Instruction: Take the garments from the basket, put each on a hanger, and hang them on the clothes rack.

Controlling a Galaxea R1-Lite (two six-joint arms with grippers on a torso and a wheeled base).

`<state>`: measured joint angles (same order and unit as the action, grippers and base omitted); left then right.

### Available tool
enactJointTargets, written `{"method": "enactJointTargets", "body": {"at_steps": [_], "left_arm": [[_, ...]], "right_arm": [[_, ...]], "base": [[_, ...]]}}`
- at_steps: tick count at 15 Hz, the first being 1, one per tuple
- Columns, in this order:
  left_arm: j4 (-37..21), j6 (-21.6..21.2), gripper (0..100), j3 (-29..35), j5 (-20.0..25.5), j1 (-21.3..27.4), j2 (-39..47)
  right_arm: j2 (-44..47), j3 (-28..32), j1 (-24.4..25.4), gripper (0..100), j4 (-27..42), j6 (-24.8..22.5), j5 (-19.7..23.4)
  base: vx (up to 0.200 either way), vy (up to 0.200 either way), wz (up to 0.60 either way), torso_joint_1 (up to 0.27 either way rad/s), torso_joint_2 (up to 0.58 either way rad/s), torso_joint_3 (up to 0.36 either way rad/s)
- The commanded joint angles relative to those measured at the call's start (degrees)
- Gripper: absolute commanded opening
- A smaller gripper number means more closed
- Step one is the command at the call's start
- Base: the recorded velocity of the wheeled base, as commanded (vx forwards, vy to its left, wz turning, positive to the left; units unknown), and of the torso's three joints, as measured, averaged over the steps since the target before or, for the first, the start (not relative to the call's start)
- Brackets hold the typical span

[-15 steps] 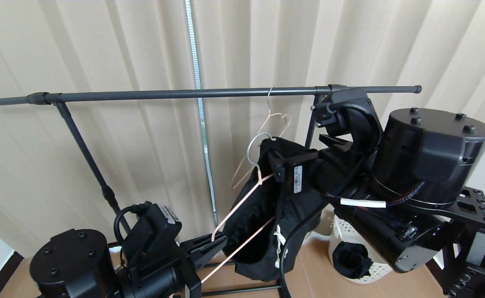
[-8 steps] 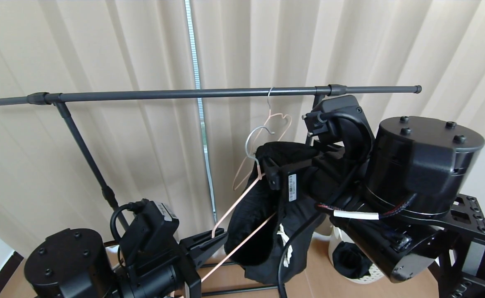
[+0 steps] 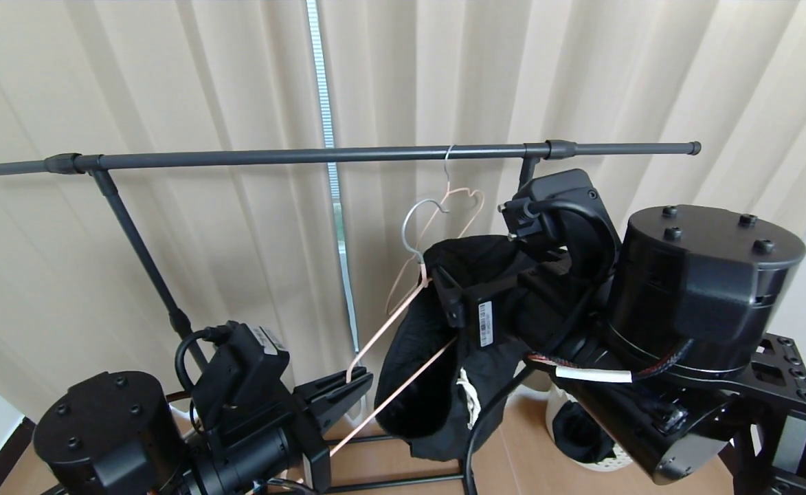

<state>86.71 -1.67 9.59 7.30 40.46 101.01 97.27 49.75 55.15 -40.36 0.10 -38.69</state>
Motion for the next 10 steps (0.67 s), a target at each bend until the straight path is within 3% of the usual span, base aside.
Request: {"method": "enactJointTargets", "body": {"at_steps": [1, 7, 10], "left_arm": [[1.27, -0.09, 0, -0.28, 0.08, -0.12, 0.33], [1.53, -0.09, 0, -0.54, 0.26, -0.29, 0.33], [1.53, -0.09, 0, -0.72, 0.26, -0.38, 0.24]], "right_arm": [[-0.41, -0.09, 0.31, 100, 0.11, -0.01, 0.11], [-2.87, -2.29, 0.40, 100, 0.11, -2.21, 0.81], [-7.44, -4.57, -0.04, 100, 2.75, -3.70, 6.35]], "base": [[0.000, 0.000, 0.00, 0.000, 0.00, 0.000], [0.000, 0.000, 0.00, 0.000, 0.00, 0.000], [0.000, 0.000, 0.00, 0.000, 0.00, 0.000]]}}
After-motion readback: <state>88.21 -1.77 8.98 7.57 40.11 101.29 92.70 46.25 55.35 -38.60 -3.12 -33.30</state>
